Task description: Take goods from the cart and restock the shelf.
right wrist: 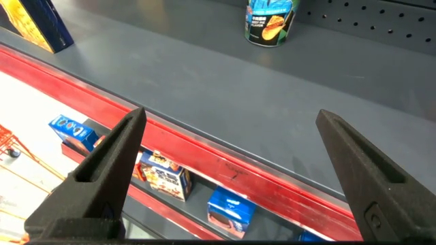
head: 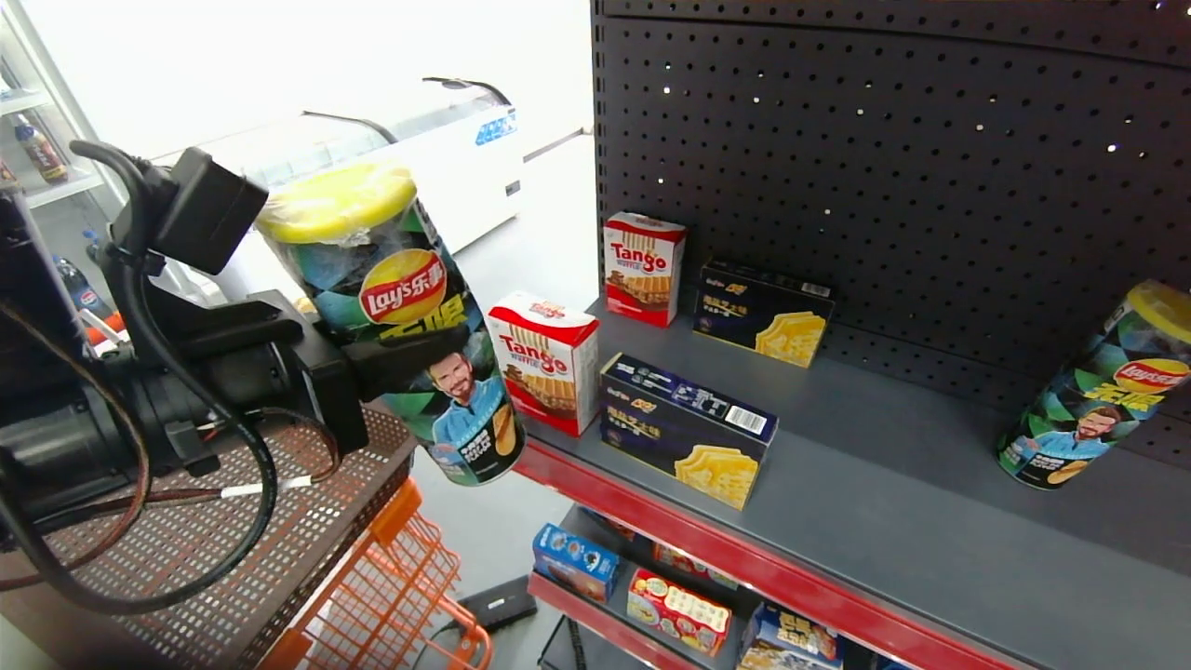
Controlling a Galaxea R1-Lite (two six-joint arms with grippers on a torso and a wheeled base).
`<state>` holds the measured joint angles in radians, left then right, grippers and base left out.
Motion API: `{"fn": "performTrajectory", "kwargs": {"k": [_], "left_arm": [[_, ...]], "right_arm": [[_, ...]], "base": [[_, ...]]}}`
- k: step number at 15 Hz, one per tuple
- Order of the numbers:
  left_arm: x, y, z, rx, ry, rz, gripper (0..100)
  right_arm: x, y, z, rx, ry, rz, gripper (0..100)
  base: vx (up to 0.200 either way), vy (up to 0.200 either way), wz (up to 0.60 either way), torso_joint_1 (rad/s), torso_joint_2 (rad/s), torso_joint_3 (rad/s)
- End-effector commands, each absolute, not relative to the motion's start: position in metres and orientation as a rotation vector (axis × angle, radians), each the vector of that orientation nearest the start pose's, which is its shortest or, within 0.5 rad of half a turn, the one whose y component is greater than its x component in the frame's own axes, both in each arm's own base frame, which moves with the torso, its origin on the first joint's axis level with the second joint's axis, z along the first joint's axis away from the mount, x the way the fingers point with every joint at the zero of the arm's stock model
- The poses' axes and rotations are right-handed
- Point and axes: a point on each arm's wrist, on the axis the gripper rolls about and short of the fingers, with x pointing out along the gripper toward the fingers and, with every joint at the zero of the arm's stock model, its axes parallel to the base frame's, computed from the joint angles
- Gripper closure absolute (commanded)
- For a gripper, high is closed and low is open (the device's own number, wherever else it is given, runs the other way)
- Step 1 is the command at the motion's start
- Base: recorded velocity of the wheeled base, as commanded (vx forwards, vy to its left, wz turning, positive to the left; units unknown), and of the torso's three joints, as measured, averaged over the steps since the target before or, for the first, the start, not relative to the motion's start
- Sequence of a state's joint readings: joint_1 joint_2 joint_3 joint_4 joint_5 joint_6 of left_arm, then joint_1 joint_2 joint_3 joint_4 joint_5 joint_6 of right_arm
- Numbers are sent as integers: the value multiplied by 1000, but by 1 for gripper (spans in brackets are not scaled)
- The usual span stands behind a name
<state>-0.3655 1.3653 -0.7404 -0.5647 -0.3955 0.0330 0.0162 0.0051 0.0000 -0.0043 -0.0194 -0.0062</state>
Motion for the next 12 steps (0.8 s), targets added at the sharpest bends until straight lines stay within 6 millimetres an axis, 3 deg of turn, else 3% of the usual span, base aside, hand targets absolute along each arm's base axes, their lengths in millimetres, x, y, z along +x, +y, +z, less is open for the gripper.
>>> {"fn": "performTrajectory", "kwargs": {"k": [1, 10, 12], "left_arm": [[205, -96, 245, 32, 56, -808, 100], [201, -106, 241, 71, 95, -928, 100], [204, -108, 248, 77, 70, -933, 100]], "right_arm": [[-22, -1, 76, -9, 5, 0, 0], [-22, -1, 76, -8, 2, 0, 0], [-22, -1, 76, -8, 0, 0, 0]], "base": [[0, 0, 0, 0, 0, 0], [0, 0, 0, 0, 0, 0], [0, 0, -600, 2, 12, 7]]}}
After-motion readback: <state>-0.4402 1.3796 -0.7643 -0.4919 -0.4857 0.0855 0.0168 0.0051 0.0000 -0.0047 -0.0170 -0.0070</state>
